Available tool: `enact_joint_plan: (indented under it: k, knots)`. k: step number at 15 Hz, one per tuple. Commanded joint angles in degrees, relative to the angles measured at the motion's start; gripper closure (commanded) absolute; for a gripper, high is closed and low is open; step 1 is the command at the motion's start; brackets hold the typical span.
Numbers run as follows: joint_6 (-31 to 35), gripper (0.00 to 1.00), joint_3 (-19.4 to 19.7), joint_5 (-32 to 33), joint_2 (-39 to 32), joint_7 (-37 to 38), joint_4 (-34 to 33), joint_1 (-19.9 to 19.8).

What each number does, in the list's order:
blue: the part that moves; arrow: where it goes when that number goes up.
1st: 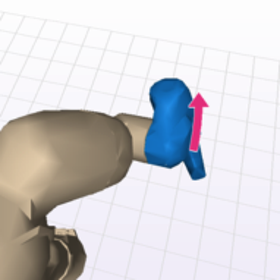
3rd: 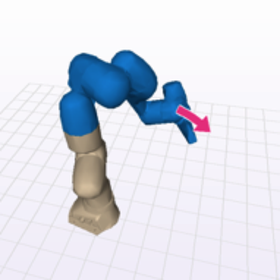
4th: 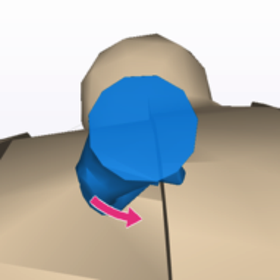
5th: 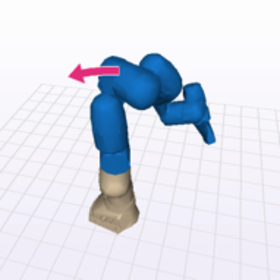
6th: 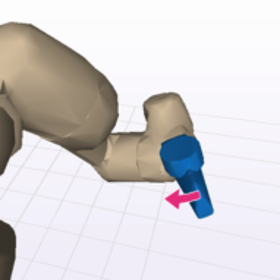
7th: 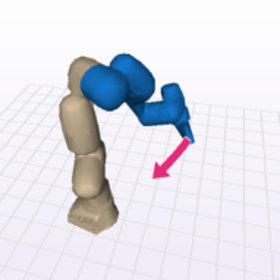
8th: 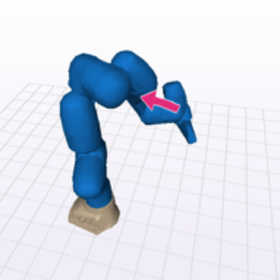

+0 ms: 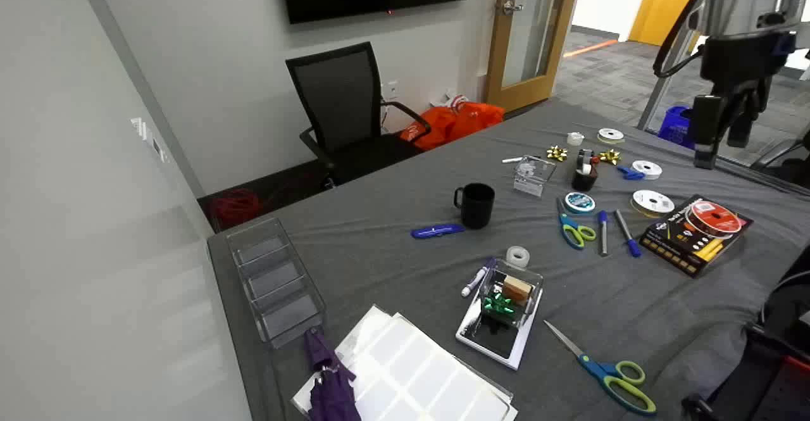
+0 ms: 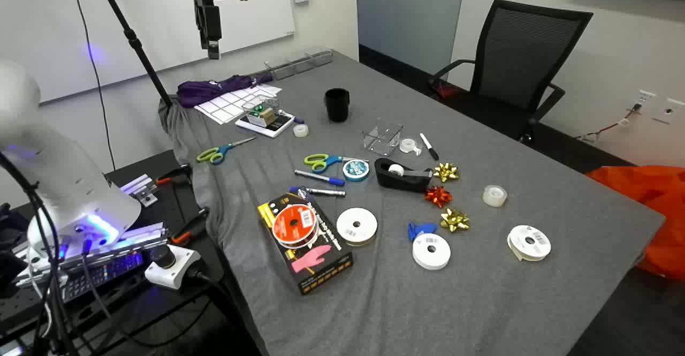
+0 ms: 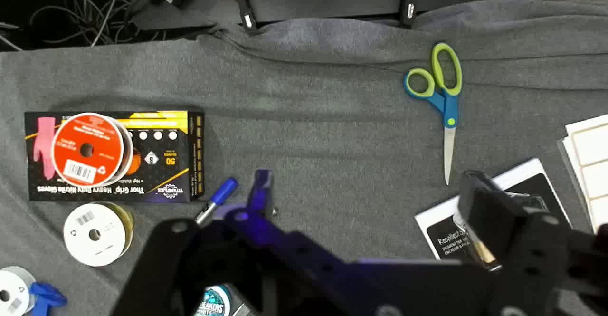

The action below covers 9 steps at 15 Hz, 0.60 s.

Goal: Put the white tape in the clear container on the left.

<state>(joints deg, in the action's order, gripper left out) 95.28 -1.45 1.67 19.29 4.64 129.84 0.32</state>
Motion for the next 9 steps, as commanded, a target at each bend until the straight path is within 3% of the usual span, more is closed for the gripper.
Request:
enact_joint_plan:
  k: [1, 5, 9]
  knots:
    - [-0.09, 0.0, -0.01, 0.0, -0.02, -0.02, -0.08, -0.02]
    - [0.54, 0.0, 0.03, -0.7, -0.55, 0.12, -0.09, 0.08]
    - [14.11, 0.0, -0.58, -5.64, -4.87, 6.56, 2.38, 0.14]
